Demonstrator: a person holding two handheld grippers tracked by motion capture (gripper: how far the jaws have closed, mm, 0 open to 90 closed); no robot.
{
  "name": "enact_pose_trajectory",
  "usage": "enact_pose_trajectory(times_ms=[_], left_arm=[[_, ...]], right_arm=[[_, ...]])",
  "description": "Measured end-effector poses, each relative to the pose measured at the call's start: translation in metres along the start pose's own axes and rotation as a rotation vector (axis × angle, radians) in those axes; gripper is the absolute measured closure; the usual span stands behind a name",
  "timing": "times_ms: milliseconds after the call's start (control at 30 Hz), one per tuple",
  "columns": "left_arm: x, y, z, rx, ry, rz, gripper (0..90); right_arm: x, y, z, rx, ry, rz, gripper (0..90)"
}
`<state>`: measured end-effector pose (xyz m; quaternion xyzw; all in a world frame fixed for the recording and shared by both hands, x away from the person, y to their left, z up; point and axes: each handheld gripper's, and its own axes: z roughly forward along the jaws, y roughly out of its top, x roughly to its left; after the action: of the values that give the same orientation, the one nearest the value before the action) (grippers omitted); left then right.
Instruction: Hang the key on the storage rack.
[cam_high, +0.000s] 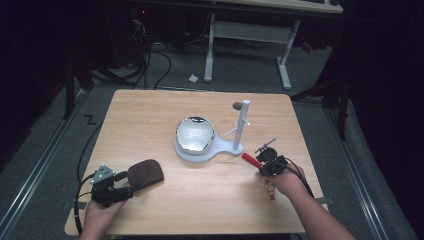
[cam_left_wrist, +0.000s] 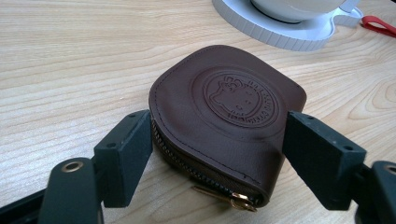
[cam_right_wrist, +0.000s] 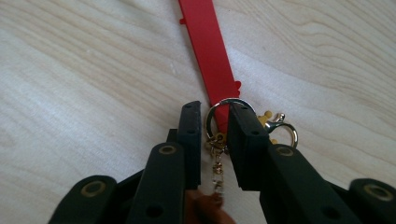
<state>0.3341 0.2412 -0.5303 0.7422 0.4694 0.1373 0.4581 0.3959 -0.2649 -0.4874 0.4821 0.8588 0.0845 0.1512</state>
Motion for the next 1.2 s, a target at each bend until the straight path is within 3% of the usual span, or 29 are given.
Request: enact_pose_trajectory(times_ms=[233,467,533,600,667,833,1067,1200], left_arm=[[0.000,0.001,0.000,-0.001,-0.001,-0.002,24.8],[0.000,0.000,0.000,0.003,-0.002,-0.003,25.4],[0.001,0.000,0.001,0.006,-0.001,-0.004,25.4],[0.001,0.000,0.001,0.007,-0.001,-0.004,25.4],[0.001,0.000,0.001,0.006,-0.001,-0.004,25.4],[0.001,0.000,0.000,0.001,-0.006,-0.012,25.6],[0.002,-0.001,0.001,0.007,-0.007,-0.016,25.7],[0.002,0.000,0.002,0.008,-0.008,-0.019,25.6]], right_arm=[[0.009,0.004,0.004,0.004,-0.087,-0.073,72.0],[0.000,0.011,0.005,-0.008,-0.080,-0.038,73.5],[-0.002,0.011,0.008,0.014,-0.065,-0.028,71.2],[-0.002,0.011,0.009,0.017,-0.074,-0.041,70.5],[0.001,0.012,0.010,0.018,-0.103,-0.075,73.9],[0.003,0.012,0.009,0.025,-0.118,-0.081,88.4],[-0.006,0.009,-0.005,-0.003,-0.054,-0.040,88.9],[-0.002,0.006,-0.017,-0.035,0.002,-0.027,88.9]])
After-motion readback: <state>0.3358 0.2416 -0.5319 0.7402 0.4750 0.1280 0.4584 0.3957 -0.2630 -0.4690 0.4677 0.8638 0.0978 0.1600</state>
